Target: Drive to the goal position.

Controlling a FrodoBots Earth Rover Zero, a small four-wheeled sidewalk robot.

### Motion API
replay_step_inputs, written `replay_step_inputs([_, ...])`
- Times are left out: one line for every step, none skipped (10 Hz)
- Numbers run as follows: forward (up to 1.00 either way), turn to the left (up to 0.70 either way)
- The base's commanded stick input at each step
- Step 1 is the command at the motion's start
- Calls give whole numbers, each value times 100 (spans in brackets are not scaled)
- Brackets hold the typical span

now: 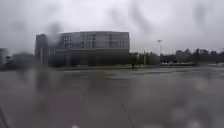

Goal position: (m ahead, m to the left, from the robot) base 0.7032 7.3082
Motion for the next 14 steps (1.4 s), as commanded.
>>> replay_step_inputs([100,-27])
replay_step_inputs([100,-27])
replay_step_inputs([100,-27])
replay_step_inputs([100,-27])
replay_step_inputs([100,-27])
replay_step_inputs([100,-27])
replay_step_inputs([100,-27])
replay_step_inputs([100,-27])
replay_step_inputs([100,-27])
replay_step_inputs([100,-27])
replay_step_inputs([100,-27])
replay_step_inputs([100,-27])
replay_step_inputs([100,-27])
replay_step_inputs([100,-27])
